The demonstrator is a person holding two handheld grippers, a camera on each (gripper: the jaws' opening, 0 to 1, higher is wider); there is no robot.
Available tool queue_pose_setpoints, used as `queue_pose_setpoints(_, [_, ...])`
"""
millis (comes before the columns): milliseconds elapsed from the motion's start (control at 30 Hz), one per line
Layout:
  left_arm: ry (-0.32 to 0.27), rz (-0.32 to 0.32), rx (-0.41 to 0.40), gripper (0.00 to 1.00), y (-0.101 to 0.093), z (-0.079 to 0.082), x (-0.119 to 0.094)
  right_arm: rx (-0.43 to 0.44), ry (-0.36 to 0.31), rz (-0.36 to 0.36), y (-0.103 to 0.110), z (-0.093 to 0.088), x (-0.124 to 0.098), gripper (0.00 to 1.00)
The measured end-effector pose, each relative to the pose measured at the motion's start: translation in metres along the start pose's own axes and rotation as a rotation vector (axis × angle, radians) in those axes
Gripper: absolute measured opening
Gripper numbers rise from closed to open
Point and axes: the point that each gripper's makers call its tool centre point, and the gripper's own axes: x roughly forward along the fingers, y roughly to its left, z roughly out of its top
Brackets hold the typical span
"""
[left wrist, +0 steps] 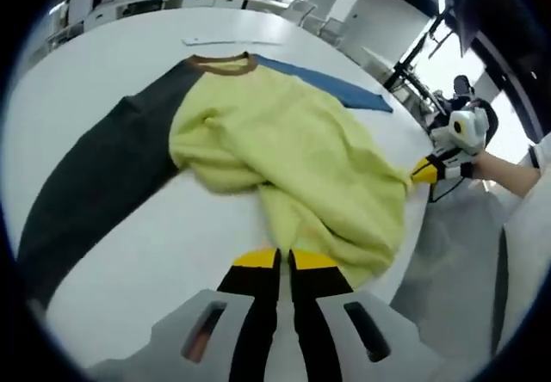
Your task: Fold the garment on the visible template until the final outline fits inside the template.
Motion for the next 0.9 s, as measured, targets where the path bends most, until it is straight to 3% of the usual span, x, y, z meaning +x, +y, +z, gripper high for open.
queue_pose_setpoints(433, [-0.006, 0.028, -0.039, 0.01, -0.002, -0.013, -0.021, 0.009, -0.016, -0.025, -0.005, -0.004, -0.013, 0.02])
queue_pose_setpoints(900, [-0.023, 0.045, -0.106, 0.01, -0.013, -0.038, -0.038, 0.019, -0.026, -0.049, -0.008, -0.011, -0.027, 0.02])
